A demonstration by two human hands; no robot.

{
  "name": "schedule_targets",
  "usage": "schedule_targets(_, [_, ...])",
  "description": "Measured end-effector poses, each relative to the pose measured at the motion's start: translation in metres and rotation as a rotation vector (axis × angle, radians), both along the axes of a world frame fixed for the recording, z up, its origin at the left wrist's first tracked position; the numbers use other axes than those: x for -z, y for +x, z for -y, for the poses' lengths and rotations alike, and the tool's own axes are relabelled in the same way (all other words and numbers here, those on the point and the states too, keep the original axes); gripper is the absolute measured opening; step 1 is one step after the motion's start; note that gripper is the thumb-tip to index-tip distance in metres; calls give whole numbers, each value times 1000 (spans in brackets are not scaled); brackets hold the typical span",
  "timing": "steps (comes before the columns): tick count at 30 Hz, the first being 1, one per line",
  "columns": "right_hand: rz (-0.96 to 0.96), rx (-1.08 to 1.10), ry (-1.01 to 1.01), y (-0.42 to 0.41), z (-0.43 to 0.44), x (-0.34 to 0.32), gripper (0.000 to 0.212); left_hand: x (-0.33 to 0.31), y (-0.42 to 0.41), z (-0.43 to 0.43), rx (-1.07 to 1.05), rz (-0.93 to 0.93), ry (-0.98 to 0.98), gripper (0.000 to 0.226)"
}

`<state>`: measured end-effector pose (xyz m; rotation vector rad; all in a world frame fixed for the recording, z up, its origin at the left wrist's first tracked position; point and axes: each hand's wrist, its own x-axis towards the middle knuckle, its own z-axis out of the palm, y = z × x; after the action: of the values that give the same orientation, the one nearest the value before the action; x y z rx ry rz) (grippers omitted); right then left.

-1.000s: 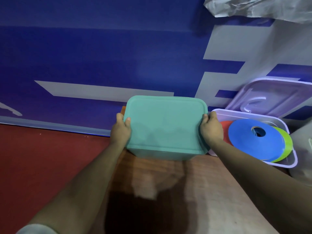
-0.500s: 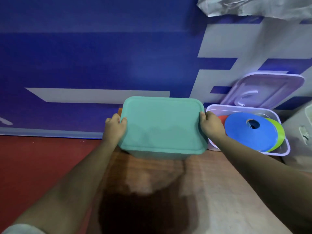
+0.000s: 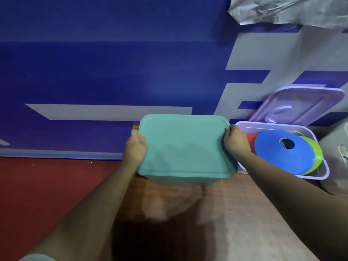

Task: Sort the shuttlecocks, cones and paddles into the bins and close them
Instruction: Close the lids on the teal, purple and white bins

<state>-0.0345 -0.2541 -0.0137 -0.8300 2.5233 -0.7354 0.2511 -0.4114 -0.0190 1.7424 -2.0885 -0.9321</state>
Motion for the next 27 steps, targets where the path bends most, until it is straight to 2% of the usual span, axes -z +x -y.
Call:
schedule_targets(5, [-5, 34, -74, 15, -6, 3, 24, 4, -1, -7, 63, -43, -117, 46])
schedule_targets(8, [14, 12, -97, 21, -6, 0, 46, 3, -4, -6, 88, 12, -138, 48])
schedule_targets(10, [52, -4, -118, 16, -7, -1, 47, 1, -3, -7, 98, 29, -121, 48])
schedule_targets(14, [82, -36, -42, -3, -12, -13, 47, -19, -2, -3, 128, 246, -239, 51])
schedule_targets(16, [41, -19, -21, -15, -20, -28, 51, -39, -11, -5, 120, 274, -287, 48])
schedule_targets(22, [-103, 4, -61, -75, -67, -76, 53, -90, -94, -43, 271, 81, -338, 31])
schedule_targets(27, [-209, 13, -19, -152, -110, -102, 52, -116, -198, -86, 364, -44, -332, 32])
